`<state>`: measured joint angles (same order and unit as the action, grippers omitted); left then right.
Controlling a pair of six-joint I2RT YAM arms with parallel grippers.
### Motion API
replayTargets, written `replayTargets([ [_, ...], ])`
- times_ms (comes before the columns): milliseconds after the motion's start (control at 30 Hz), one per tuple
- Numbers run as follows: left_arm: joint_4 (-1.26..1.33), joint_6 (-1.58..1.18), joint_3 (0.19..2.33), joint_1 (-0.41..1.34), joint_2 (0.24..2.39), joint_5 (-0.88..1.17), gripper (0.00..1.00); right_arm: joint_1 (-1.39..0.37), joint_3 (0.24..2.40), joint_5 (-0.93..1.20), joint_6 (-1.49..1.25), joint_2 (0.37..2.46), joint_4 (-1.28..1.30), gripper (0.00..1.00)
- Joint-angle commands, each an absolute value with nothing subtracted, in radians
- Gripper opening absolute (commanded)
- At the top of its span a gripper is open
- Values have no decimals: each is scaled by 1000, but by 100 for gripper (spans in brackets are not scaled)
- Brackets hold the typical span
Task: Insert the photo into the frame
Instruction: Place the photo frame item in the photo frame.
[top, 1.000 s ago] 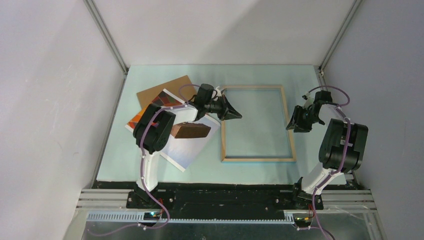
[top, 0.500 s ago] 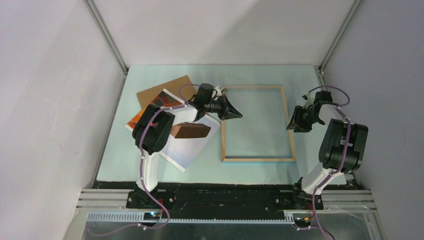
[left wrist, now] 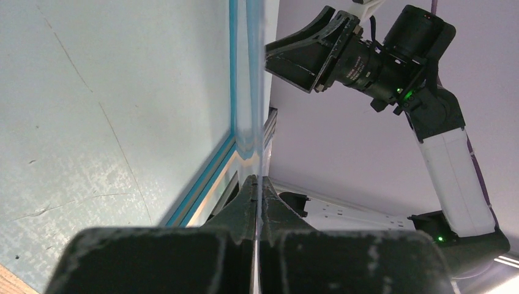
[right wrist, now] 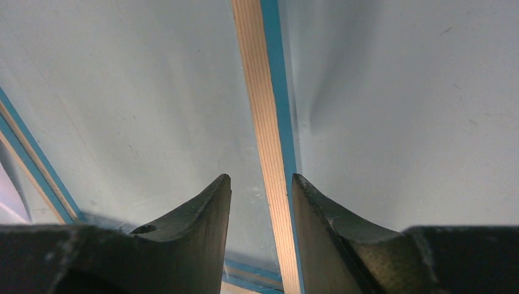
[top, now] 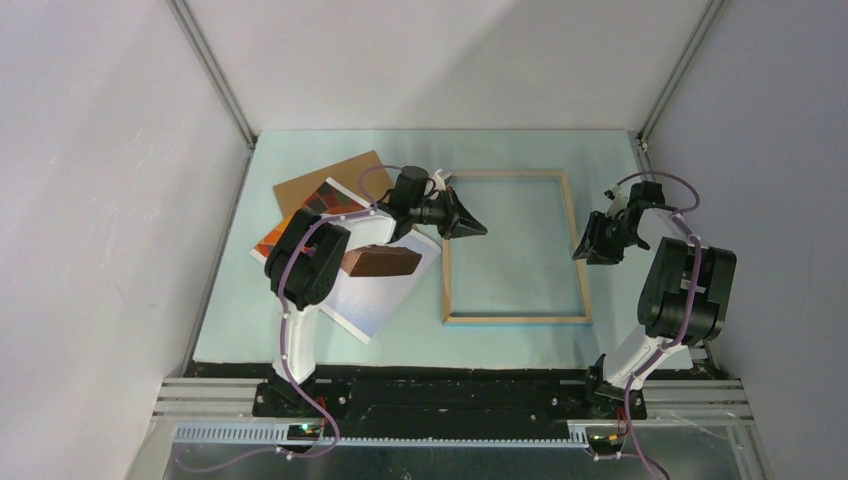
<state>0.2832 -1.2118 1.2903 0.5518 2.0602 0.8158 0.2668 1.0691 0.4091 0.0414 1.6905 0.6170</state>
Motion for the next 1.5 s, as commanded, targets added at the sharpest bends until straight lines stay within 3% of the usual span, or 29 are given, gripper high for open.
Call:
replayTargets([
  [0,354,-1190,1290,570,1982,850,0,268,1085,427,52,1695,612,45],
  [1467,494,-1246,1274,607,2013,867,0,294,1085,449,59,1704,620,43],
])
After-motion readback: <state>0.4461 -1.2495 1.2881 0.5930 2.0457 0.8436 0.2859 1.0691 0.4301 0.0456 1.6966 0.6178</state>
